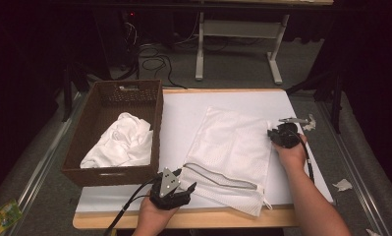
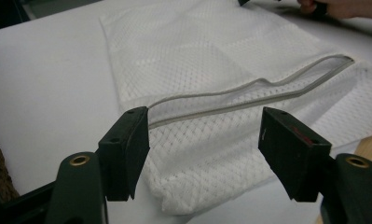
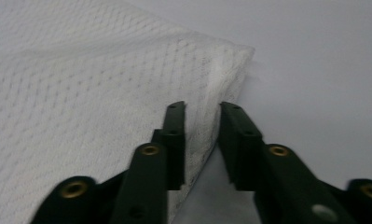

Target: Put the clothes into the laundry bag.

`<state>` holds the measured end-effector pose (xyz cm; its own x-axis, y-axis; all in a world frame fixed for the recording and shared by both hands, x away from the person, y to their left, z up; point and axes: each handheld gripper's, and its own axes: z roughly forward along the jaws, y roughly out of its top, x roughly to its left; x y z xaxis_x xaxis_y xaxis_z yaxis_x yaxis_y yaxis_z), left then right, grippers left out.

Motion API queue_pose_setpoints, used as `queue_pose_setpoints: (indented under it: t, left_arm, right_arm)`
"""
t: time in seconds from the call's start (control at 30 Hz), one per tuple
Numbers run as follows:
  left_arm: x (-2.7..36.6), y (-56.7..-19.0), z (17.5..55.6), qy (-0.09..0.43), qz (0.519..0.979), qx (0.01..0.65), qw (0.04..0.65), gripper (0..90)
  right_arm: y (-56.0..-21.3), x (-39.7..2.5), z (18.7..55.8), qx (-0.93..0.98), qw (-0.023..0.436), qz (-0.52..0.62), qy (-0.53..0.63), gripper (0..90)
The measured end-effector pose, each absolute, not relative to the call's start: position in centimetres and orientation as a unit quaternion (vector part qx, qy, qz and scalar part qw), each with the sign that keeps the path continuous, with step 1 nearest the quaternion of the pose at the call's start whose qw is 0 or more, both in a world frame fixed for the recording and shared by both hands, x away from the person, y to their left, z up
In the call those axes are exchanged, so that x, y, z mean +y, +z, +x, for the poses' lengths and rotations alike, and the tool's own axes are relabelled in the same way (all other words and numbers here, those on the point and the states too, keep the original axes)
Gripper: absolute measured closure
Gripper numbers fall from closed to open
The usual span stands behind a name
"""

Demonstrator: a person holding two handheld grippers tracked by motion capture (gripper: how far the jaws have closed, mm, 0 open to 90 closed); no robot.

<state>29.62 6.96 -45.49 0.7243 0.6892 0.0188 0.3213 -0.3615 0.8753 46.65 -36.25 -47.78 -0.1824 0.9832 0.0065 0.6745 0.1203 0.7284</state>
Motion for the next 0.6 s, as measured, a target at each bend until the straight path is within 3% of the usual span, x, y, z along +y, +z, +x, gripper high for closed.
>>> queue_pose_setpoints:
  t: [0.1, 0.4, 0.47, 0.5, 0.53, 0.57, 0.6]
  left_arm:
    - [7.0, -45.8, 30.0, 0.194, 0.803, 0.321, 0.464, 34.1]
    - [7.1, -45.7, 30.3, 0.188, 0.8, 0.325, 0.468, 34.1]
    - [7.1, -45.7, 30.3, 0.187, 0.799, 0.323, 0.472, 34.1]
    - [7.2, -45.7, 30.3, 0.187, 0.798, 0.322, 0.474, 34.1]
    - [7.2, -45.6, 30.4, 0.186, 0.798, 0.321, 0.475, 34.0]
    - [7.3, -45.6, 30.4, 0.185, 0.797, 0.32, 0.478, 34.0]
    - [7.3, -45.6, 30.4, 0.183, 0.796, 0.318, 0.482, 33.9]
  right_arm:
    - [-47.6, -36.5, 46.6, 0.712, 0.241, 0.586, 0.304, 89.7]
    - [-47.4, -39.9, 43.7, 0.7, 0.255, 0.602, 0.286, 89.6]
    - [-47.3, -40.6, 42.6, 0.696, 0.254, 0.605, 0.29, 78.1]
    - [-47.3, -40.6, 42.6, 0.696, 0.254, 0.605, 0.29, 78.1]
    - [-46.6, -40.2, 41.8, 0.696, 0.262, 0.594, 0.307, 64.6]
    - [-46.6, -40.2, 41.8, 0.696, 0.262, 0.594, 0.307, 64.6]
    - [-46.2, -39.8, 41.4, 0.693, 0.268, 0.589, 0.318, 58.5]
